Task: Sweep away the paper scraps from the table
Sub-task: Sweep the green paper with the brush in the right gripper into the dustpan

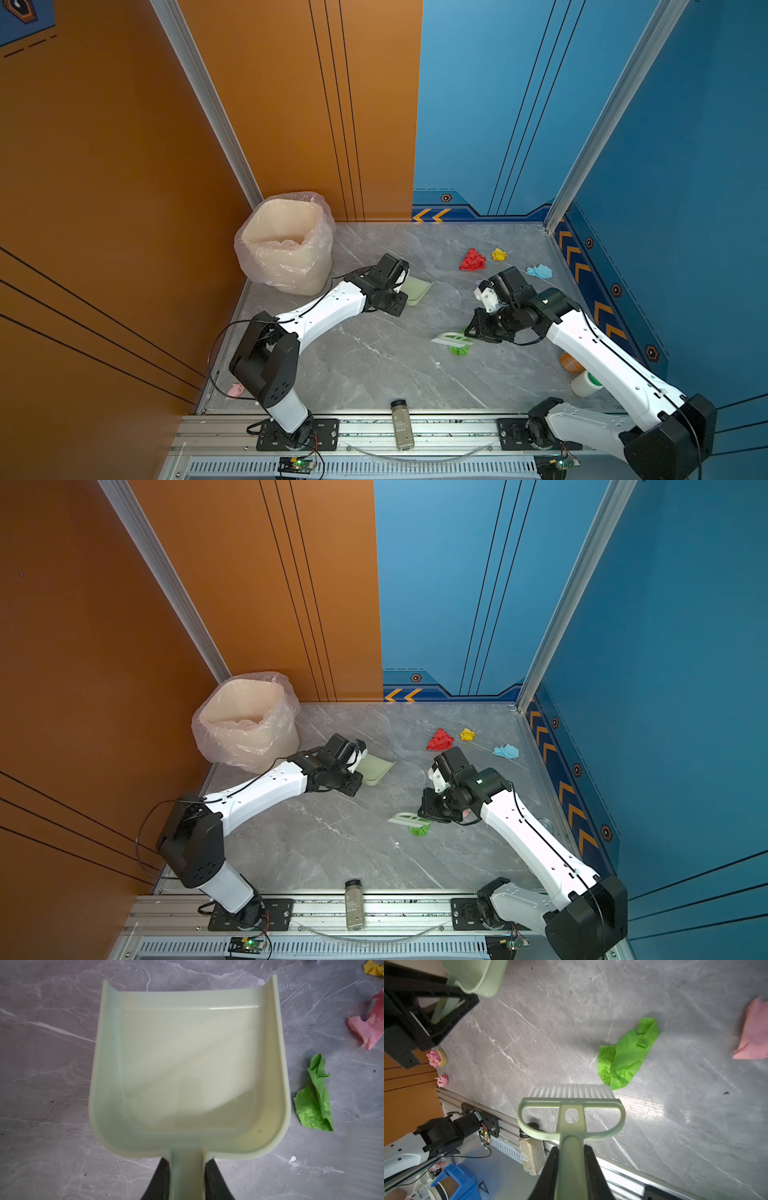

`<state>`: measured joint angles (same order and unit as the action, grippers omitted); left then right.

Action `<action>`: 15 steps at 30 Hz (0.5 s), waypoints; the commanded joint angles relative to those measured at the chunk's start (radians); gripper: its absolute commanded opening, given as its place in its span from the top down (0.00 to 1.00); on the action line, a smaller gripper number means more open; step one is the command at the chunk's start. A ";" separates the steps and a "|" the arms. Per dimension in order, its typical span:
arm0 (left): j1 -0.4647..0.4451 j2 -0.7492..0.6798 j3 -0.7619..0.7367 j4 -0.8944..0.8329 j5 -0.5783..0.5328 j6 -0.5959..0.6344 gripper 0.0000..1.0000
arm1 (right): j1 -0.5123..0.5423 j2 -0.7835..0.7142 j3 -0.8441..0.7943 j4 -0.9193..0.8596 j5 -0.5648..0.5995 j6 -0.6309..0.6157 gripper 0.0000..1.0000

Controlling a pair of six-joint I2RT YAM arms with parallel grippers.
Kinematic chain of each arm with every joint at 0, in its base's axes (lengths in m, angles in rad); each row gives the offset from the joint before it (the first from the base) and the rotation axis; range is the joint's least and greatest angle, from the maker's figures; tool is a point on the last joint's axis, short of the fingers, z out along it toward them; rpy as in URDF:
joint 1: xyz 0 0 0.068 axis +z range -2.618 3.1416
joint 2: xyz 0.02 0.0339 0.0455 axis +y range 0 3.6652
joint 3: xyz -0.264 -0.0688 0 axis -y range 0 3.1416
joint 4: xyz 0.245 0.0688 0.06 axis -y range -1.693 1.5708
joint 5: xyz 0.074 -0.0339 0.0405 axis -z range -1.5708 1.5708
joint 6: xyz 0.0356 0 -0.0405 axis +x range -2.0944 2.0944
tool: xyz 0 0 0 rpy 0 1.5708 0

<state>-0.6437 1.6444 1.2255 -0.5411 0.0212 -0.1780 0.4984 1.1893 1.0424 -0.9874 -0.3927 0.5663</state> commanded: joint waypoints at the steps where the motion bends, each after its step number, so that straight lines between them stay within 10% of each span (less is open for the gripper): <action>1: 0.008 0.007 -0.012 0.001 0.028 -0.005 1.00 | 0.006 0.053 -0.030 -0.017 0.017 0.032 1.00; 15: 0.000 -0.003 -0.045 0.001 0.061 -0.012 1.00 | -0.200 0.171 0.055 0.152 0.217 0.015 1.00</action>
<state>-0.6415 1.6444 1.1969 -0.5407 0.0547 -0.1848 0.3305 1.3514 1.0500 -0.8989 -0.2634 0.5812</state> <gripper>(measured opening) 0.225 0.199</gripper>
